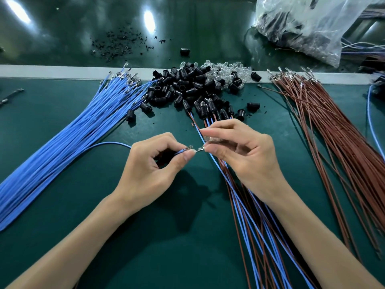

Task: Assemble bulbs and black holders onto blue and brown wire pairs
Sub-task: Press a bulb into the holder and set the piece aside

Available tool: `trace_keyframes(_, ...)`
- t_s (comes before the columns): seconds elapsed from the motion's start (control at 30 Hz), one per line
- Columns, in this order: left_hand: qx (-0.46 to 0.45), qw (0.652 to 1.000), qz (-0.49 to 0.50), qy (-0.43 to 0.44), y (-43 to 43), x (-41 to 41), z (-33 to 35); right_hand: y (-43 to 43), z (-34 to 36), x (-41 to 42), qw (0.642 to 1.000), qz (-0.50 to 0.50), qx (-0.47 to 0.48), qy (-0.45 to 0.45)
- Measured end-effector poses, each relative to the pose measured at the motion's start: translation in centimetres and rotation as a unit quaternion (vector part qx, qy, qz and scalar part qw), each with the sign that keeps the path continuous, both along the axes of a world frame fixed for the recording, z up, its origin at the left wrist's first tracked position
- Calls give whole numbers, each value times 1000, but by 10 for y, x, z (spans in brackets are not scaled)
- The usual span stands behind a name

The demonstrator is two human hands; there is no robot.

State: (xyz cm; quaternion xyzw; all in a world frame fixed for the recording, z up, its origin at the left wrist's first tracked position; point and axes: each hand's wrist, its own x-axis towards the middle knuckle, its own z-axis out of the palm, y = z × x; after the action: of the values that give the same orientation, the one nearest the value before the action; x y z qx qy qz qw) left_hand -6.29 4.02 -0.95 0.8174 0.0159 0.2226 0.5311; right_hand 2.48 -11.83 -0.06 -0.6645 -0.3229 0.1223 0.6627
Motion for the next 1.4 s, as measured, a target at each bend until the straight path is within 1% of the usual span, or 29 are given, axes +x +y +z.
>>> trace_keyframes(0.1,-11,1000,-11,13,0,1,0,-1,1,-1,1000,5,-7,-6)
trace_keyframes(0.3,-27,999,-27,27,0,0,0,-2,0,0,998,5,-51,-46)
trace_keyframes(0.47,-17,999,-23,28,0,0,0,-2,-1,0,996,0,-58,-65)
trace_keyframes(0.63,7,1000,-16,15,-1,0,0,-3,-2,2,998,16,-46,-45)
trace_keyframes(0.83,70,997,2,-23,-2,0,0,-3,-4,2,996,17,-63,-67)
trace_keyframes(1.07,125,991,8,-56,-2,0,-5,-4,-2,2,998,11,-70,1)
trace_keyframes(1.23,183,980,18,-68,0,0,-11,-3,-1,3,996,20,-57,72)
trace_keyframes(1.4,207,975,19,-77,2,-1,-13,-4,1,4,994,37,-49,88)
